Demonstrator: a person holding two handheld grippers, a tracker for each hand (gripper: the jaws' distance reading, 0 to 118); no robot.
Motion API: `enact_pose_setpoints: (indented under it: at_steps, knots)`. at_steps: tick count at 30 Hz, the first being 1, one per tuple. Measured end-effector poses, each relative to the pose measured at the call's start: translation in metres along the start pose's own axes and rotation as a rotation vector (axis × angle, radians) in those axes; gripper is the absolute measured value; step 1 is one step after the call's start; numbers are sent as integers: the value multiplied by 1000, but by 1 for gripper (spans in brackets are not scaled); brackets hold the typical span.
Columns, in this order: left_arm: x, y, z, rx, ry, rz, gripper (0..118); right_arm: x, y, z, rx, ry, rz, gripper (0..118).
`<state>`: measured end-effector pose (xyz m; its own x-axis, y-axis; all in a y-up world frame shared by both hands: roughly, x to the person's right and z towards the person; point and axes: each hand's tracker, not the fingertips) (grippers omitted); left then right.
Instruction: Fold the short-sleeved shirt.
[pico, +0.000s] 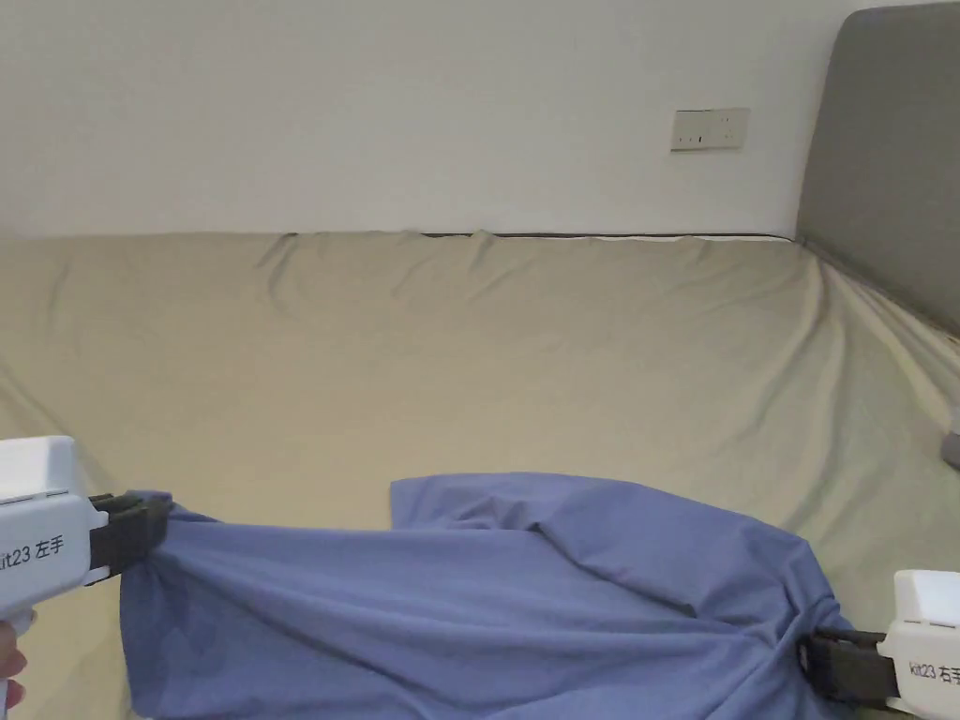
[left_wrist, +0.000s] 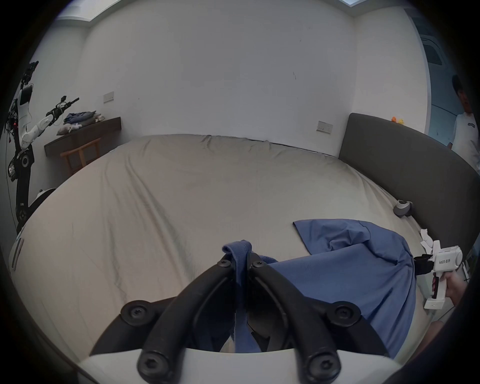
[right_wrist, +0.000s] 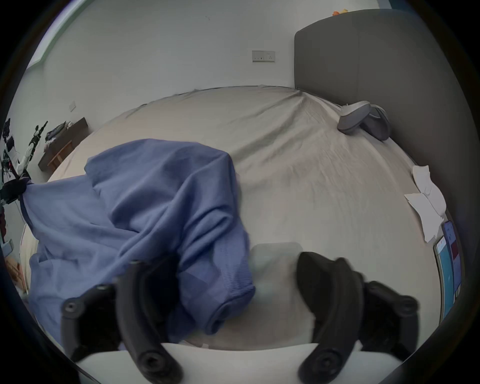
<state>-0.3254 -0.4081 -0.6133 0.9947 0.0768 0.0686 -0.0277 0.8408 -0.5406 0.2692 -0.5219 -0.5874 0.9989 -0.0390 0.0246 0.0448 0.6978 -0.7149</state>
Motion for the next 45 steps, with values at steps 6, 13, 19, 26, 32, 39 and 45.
enact_pose_setpoints:
  at_steps: [6,13,19,26,32,39,45]
  knots:
    - [5,2,17,17,8,2,3,-32,7,23,20,59,164,10]
    - [-14,52,108,153,56,51,3,-14,59,139,308,74,29,10]
    - [-31,110,205,327,100,85,3,-12,98,256,517,10,154,10]
    - [-36,157,281,442,96,115,3,4,129,367,697,-49,74,10]
    - [-20,187,300,502,64,123,3,13,166,418,777,-114,130,10]
    - [-5,225,260,507,95,90,3,11,228,401,791,-225,172,10]
    - [7,264,206,528,145,57,3,13,290,353,796,-290,154,10]
